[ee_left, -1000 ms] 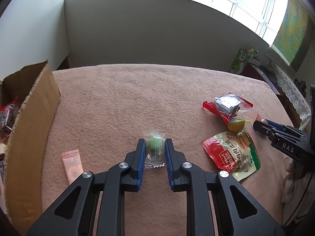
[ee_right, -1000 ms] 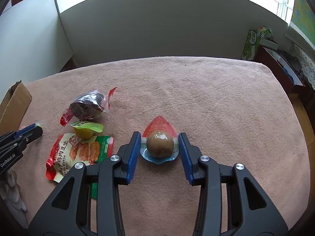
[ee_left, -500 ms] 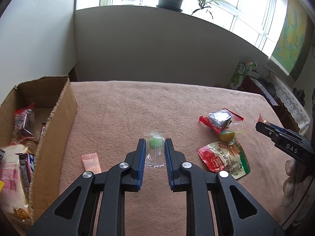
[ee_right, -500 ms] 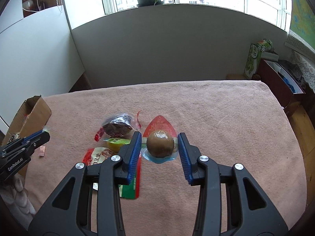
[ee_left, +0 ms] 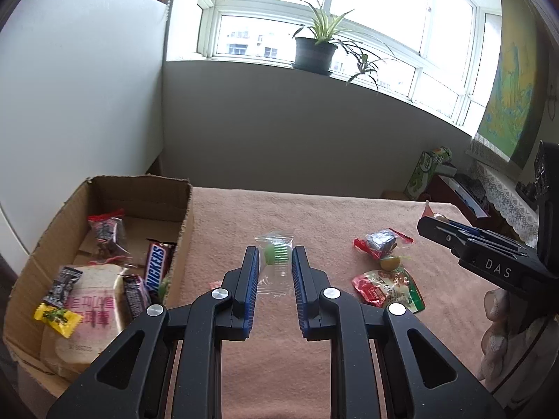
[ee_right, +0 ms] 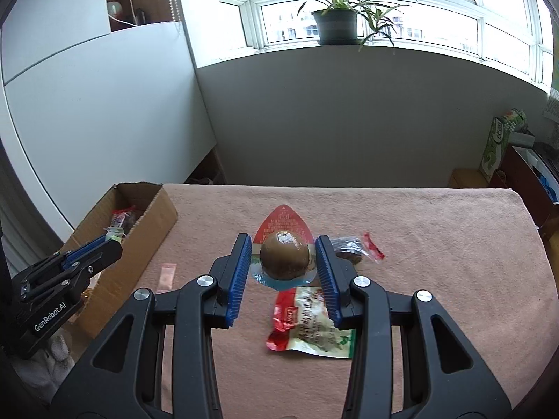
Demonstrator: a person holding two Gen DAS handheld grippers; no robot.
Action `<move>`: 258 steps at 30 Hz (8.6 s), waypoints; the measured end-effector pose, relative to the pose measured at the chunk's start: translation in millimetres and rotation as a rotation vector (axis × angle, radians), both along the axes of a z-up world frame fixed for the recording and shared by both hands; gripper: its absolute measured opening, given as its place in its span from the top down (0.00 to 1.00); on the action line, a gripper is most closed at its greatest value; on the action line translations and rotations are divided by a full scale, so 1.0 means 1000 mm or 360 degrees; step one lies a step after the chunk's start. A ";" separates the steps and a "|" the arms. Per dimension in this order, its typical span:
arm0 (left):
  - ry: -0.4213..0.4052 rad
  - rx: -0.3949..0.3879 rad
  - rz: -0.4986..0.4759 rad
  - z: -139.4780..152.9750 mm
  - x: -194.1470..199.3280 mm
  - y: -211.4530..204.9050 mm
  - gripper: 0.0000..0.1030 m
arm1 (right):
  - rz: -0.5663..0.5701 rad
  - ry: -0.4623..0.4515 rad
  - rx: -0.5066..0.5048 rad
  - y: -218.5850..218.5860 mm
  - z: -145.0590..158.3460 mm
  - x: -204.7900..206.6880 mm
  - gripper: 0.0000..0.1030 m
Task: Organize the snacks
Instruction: 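Carry the clear candy with the left gripper while the right carries the egg, releasing both into the box, then withdraw both open grippers from the box back over the table, then move the left gripper toward the dark bag while the right moves toward the green pouch, then grasp the dark red-topped bag with the left gripper while the right grasps the green pouch, then carry the dark bag with the left gripper while the right carries the green pouch, releasing both into the box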
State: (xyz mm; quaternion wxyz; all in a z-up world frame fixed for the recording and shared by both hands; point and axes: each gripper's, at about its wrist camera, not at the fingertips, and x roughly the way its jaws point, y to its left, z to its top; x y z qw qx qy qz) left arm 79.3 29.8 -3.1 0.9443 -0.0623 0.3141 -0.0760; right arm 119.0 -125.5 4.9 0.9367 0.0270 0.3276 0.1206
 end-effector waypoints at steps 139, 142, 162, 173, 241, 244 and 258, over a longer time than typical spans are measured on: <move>0.0241 0.0039 -0.0029 -0.057 -0.004 -0.015 0.30 | -0.0069 0.0369 0.0100 -0.100 -0.065 0.070 0.12; 0.0245 0.0038 -0.0066 -0.055 -0.001 -0.023 0.30 | -0.0035 0.0435 0.0172 -0.103 -0.073 0.074 0.13; 0.0213 -0.0035 -0.0123 -0.044 0.020 -0.055 0.30 | -0.0029 0.0447 -0.0136 -0.089 -0.088 0.067 0.34; 0.0225 -0.0043 -0.0187 -0.041 0.051 -0.069 0.30 | -0.0073 0.0425 -0.0294 -0.097 -0.090 0.067 0.39; 0.0354 0.0289 -0.0571 -0.074 0.104 -0.172 0.53 | -0.0291 0.0377 -0.0109 -0.173 -0.086 0.048 0.57; 0.0343 0.0242 -0.0550 -0.070 0.102 -0.166 0.54 | -0.0295 0.0380 -0.0117 -0.172 -0.085 0.047 0.60; 0.0185 0.0185 -0.0433 -0.031 0.069 -0.131 0.54 | -0.0249 0.0216 -0.0081 -0.130 -0.042 0.027 0.61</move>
